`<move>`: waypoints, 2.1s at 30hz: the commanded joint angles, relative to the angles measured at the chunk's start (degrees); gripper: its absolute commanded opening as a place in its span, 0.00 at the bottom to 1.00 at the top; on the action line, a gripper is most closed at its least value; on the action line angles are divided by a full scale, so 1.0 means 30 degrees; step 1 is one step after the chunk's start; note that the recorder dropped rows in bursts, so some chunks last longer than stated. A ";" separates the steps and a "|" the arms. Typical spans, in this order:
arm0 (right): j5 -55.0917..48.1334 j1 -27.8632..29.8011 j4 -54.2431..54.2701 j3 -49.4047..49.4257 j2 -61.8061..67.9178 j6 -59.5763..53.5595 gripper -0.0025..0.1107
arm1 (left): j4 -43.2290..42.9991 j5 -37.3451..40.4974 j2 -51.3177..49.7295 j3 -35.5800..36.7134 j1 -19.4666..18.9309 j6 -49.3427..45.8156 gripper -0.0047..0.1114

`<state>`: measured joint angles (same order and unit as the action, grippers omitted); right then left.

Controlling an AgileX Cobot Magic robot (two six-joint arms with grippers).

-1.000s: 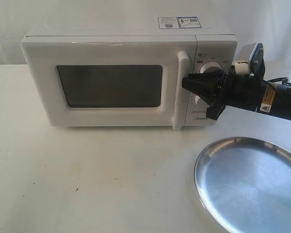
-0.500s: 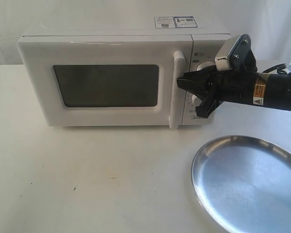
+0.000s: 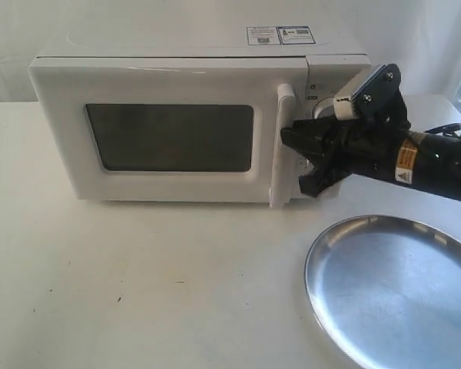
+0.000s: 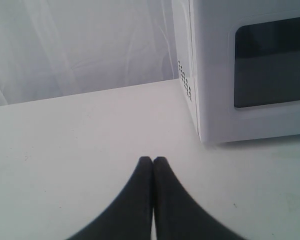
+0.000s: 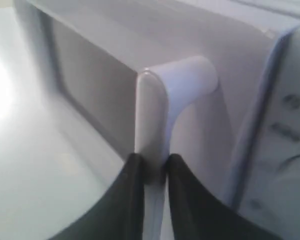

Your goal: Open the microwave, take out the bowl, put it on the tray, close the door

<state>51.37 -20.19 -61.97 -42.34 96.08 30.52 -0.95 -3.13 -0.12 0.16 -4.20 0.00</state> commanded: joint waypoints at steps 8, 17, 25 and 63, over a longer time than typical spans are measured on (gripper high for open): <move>0.6197 -0.0963 -0.8319 0.2369 -0.2898 -0.0069 0.02 | 0.0150 -0.0080 0.0040 -0.0053 -0.0002 0.0000 0.04; 0.3103 -0.0906 -0.8123 0.5099 -0.6486 0.3477 0.02 | 0.0150 -0.0080 0.0040 -0.0053 -0.0002 0.0000 0.04; -0.0920 -0.0906 -0.0783 0.6362 -0.8831 0.2872 0.02 | 0.0150 -0.0080 0.0040 -0.0053 -0.0002 0.0000 0.04; -0.3179 -0.7341 0.7871 0.0349 0.0477 -0.8058 0.02 | 0.0150 -0.0080 0.0040 -0.0053 -0.0002 0.0000 0.04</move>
<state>46.62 -42.31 -44.25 -41.06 99.18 12.40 -0.95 -3.13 -0.12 0.16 -4.20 0.00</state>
